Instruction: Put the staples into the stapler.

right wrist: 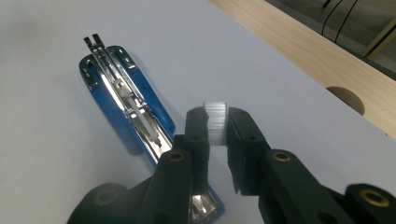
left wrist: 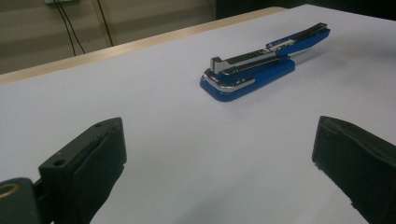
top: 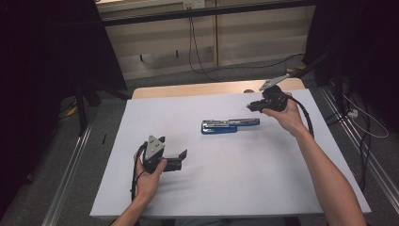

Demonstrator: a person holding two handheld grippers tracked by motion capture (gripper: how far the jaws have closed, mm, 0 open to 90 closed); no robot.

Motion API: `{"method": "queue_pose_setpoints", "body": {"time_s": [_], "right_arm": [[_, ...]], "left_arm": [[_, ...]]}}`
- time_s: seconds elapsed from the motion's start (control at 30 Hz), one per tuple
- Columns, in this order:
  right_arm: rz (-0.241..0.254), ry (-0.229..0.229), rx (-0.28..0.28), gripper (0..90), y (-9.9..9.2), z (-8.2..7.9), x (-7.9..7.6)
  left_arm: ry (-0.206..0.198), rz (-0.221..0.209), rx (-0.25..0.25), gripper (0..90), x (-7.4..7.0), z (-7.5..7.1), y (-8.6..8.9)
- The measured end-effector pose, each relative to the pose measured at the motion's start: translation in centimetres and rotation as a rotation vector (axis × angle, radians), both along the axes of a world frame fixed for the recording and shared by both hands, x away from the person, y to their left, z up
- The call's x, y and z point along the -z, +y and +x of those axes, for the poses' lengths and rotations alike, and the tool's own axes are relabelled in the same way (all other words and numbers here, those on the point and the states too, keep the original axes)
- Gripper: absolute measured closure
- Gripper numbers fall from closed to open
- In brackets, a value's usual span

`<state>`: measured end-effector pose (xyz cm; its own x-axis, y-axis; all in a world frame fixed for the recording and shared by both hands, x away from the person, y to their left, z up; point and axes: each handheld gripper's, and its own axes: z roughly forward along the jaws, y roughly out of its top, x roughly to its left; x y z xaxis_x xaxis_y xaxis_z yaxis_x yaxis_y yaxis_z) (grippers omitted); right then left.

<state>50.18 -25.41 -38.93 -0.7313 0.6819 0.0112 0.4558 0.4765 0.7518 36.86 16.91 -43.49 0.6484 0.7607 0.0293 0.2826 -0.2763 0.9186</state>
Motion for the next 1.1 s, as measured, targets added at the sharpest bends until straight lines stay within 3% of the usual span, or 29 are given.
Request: {"method": "queue_pose_setpoints", "body": {"time_s": [0.43, 1.1], "right_arm": [[0.009, -0.005, -0.075, 79.1, 1.5, -0.6, -0.6], [0.013, -0.013, -0.190, 79.1, 4.9, -0.7, -1.4]], "left_arm": [[-0.020, -0.006, -0.007, 3.1, -0.1, -0.1, 0.1], [-0.012, 0.001, 0.000, 3.1, -0.1, -0.1, 0.1]]}}
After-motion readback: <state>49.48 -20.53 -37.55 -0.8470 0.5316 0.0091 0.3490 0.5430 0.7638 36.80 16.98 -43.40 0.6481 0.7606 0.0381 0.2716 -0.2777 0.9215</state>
